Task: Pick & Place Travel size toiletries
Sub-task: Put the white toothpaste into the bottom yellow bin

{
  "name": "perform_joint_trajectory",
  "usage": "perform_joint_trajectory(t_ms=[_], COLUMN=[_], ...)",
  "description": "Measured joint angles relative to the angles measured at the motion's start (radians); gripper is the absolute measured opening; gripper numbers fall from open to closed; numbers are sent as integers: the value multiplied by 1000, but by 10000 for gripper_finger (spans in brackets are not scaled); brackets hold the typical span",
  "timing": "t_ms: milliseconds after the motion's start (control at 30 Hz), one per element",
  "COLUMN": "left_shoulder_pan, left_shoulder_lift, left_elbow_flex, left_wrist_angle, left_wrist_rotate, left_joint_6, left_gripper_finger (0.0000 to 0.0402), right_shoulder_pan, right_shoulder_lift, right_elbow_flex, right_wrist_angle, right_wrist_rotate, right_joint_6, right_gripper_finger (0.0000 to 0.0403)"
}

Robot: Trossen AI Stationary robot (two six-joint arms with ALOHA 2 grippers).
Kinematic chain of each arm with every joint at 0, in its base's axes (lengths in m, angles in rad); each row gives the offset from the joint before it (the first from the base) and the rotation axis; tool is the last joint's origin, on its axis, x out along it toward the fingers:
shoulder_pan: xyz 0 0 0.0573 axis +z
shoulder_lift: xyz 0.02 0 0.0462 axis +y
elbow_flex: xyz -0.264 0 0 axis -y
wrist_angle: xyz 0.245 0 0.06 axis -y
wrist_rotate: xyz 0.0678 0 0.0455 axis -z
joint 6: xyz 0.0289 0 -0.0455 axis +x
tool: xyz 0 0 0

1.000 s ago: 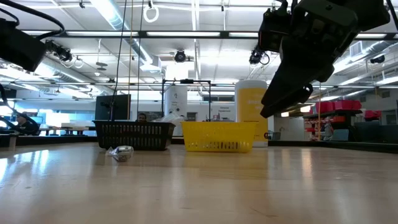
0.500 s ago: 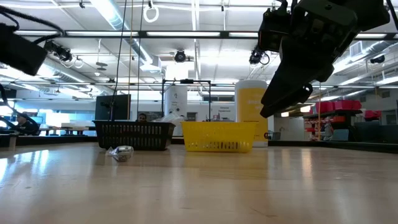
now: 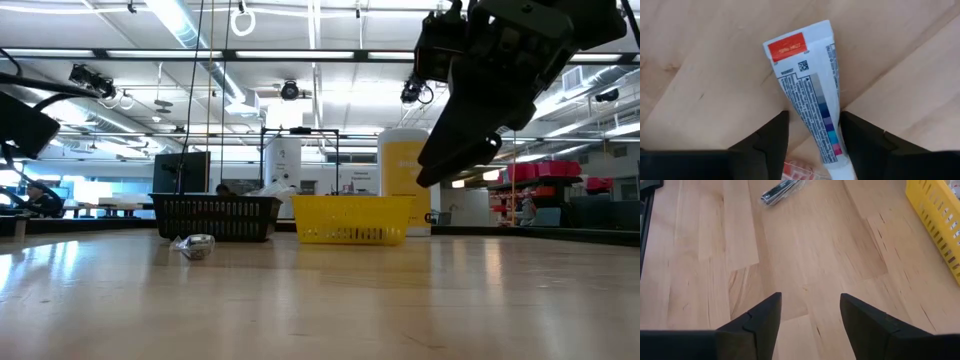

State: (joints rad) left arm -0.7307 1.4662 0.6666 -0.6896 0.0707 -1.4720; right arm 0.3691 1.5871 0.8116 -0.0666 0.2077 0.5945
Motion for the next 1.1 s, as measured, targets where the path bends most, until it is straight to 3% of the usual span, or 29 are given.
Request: perform_joint_trajectory(t_ms=[167, 400, 733, 933, 1100], left_shoulder_pan=[-1, 1, 43, 178, 336], left_shoulder_lift=[4, 5, 5, 5, 5], left_elbow_flex=[13, 41, 160, 265, 311], left_wrist_angle=[-4, 9, 10, 18, 216], left_wrist_rotate=[-25, -144, -455, -617, -644], left_joint_6=[12, 92, 259, 473, 837], left_gripper_finger=[143, 99, 62, 60, 59], right_shoulder_pan=[0, 0, -4, -4, -4], right_shoulder_lift=[0, 0, 0, 0, 0], right_elbow_flex=[0, 0, 0, 0, 0], right_wrist_angle=[4, 4, 4, 4, 4], right_wrist_rotate=[0, 10, 53, 53, 52], right_joint_6=[0, 0, 0, 0, 0], right_gripper_finger=[212, 202, 217, 222, 216])
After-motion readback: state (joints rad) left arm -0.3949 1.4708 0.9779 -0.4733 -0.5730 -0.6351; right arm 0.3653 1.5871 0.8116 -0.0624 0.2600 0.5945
